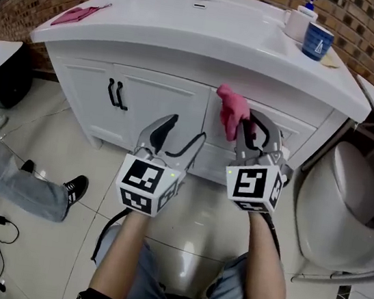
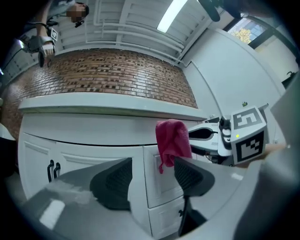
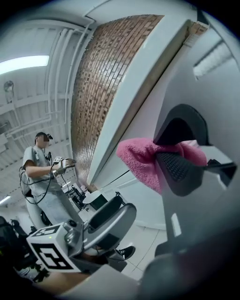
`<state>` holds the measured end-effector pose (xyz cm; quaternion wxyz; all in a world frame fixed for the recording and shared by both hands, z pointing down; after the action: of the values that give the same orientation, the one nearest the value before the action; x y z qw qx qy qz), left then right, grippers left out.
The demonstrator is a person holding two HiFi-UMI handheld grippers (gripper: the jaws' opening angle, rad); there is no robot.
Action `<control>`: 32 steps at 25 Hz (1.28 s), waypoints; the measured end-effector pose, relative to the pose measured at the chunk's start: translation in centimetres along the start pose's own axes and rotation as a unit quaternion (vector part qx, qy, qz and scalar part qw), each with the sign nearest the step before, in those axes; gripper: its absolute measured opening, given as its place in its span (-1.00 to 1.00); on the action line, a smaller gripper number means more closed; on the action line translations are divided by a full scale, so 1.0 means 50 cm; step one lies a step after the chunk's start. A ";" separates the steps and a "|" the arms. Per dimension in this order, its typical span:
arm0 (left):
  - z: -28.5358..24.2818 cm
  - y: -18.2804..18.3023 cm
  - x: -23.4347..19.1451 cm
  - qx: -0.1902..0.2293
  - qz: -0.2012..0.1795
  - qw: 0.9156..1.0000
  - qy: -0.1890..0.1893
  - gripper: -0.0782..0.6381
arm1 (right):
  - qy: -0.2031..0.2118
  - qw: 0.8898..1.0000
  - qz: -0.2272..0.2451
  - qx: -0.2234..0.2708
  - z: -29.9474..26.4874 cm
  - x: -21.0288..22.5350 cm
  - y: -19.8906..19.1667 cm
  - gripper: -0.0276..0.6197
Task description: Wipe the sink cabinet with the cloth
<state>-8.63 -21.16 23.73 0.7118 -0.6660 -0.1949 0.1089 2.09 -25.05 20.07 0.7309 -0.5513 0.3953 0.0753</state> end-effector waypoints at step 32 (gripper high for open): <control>-0.112 -0.107 0.090 -0.011 0.026 0.996 -0.085 0.01 | -0.211 0.941 -0.142 -0.223 0.151 0.231 -0.298 -0.81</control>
<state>-2.77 -24.87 29.41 0.6821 -0.6670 -0.2383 0.1817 21.78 -27.95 24.14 0.6592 -0.7219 0.1223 0.1712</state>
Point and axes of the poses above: the fingertips, and each gripper's own axes: z backward along the fingers, x to its right, y out of its top, the point moved 2 cm from there along z, backward along the fingers, and after that the axes turned 3 degrees about -z, right-handed, at the moved point
